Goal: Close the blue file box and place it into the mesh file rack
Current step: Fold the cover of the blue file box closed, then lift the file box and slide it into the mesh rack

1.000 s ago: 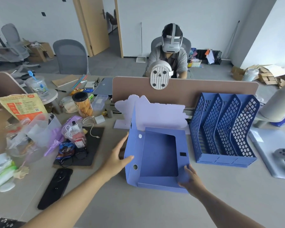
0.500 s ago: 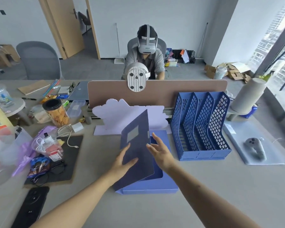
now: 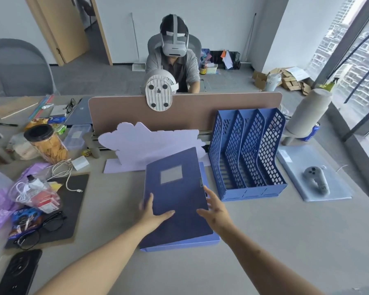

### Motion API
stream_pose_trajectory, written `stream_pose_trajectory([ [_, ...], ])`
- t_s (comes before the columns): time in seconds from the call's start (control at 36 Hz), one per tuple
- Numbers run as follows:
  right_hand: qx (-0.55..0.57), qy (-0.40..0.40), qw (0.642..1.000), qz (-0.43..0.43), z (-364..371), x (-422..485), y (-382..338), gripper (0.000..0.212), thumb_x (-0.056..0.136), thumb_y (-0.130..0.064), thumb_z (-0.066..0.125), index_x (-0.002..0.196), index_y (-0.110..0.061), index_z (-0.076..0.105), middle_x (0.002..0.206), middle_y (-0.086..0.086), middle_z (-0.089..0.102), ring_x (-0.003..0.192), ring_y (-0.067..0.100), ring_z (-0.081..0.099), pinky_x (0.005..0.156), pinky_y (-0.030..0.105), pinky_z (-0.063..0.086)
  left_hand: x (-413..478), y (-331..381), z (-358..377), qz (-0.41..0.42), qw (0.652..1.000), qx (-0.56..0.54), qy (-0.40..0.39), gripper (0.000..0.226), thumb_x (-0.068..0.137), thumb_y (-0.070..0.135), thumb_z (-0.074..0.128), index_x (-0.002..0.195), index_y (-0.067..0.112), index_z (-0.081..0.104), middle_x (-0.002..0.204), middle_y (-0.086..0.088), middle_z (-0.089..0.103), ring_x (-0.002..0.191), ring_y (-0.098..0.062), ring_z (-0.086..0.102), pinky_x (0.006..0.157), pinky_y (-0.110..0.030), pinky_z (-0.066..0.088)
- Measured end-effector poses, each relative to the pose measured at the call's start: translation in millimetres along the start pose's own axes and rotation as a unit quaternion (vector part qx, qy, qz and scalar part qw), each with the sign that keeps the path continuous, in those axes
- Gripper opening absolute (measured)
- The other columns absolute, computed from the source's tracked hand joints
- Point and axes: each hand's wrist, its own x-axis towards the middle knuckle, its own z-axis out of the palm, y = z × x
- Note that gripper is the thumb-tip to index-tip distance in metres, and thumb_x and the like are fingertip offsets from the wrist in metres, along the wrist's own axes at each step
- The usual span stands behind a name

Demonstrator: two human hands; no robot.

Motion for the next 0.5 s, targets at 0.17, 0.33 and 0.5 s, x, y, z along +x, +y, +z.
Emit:
stream_pose_trajectory([
  [0.17, 0.037, -0.004, 0.999, 0.039, -8.0, 4.2, 24.4, 0.081, 0.083, 0.005, 0.064, 0.150, -0.026, 0.032, 0.155, -0.001, 0.032, 0.136, 0.015, 0.034, 0.095, 0.022, 0.031, -2.8, -3.9, 21.2, -0.005, 0.996, 0.077, 0.039, 0.124, 0.058, 0.080, 0.070, 0.153, 0.048, -0.005, 0.165, 0.004, -0.016, 0.150, -0.040, 0.015, 0.113, -0.050, 0.037],
  [0.33, 0.093, -0.024, 0.991, 0.091, -11.5, 8.9, 44.1, 0.081, 0.084, 0.005, 0.060, 0.149, -0.032, 0.030, 0.141, -0.012, 0.039, 0.117, 0.012, 0.042, 0.090, 0.024, 0.037, -3.9, 2.3, 35.4, -0.003, 0.987, 0.141, 0.074, 0.121, 0.062, 0.079, 0.068, 0.152, 0.048, -0.007, 0.166, 0.003, -0.015, 0.146, -0.043, 0.021, 0.107, -0.050, 0.043],
  [0.5, 0.119, -0.051, 0.986, 0.103, -15.4, 20.0, 50.3, 0.084, 0.080, 0.007, 0.059, 0.146, -0.039, 0.033, 0.144, -0.007, 0.047, 0.111, 0.006, 0.057, 0.079, 0.020, 0.047, 1.5, 2.5, 46.2, -0.011, 0.979, 0.179, 0.100, 0.123, 0.060, 0.081, 0.067, 0.152, 0.047, -0.006, 0.165, 0.003, -0.012, 0.143, -0.043, 0.022, 0.099, -0.051, 0.051],
])
